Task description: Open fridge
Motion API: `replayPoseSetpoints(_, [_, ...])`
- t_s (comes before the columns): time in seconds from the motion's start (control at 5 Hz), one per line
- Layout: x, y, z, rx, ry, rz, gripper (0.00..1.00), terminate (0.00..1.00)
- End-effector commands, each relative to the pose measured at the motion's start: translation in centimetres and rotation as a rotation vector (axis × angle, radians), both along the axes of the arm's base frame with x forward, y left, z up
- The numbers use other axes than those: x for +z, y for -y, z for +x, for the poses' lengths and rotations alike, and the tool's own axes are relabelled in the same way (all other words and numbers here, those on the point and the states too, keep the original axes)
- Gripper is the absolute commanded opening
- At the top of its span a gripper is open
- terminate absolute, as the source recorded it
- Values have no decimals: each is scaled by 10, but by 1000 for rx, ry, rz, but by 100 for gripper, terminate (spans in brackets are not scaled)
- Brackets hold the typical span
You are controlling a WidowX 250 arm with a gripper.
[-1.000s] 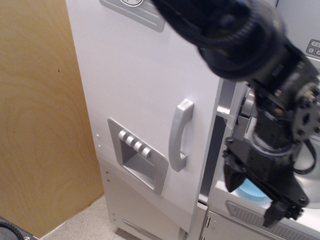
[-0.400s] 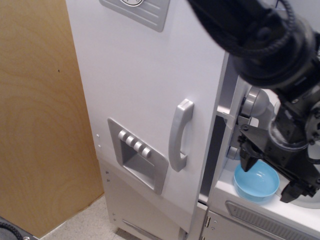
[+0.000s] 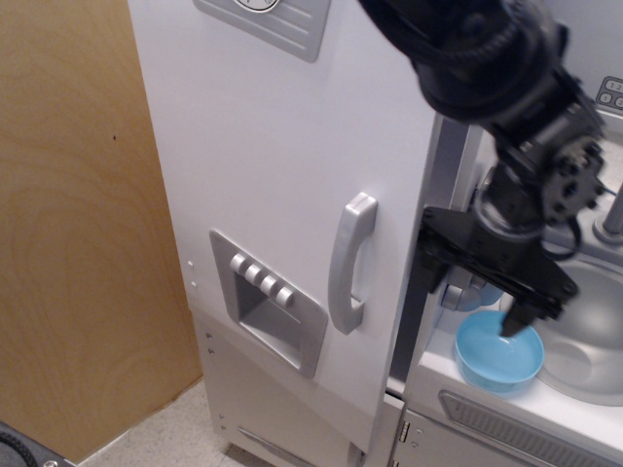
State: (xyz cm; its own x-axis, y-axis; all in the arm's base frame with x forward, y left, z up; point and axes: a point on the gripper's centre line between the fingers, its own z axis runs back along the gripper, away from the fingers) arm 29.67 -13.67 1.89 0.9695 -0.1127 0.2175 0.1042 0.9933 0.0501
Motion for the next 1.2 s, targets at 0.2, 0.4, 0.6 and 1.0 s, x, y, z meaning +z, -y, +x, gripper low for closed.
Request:
replayPoseSetpoints(0.2, [12, -53, -41, 84, -132, 8, 100, 0])
replayPoseSetpoints(0.4, [15, -74, -63, 131, -82, 29, 100, 0])
replayPoseSetpoints(0.6, [15, -104, -85, 152, -95, 25, 100, 0])
replayPoseSetpoints(1.0, [13, -164, -85, 196, -130, 25, 100, 0])
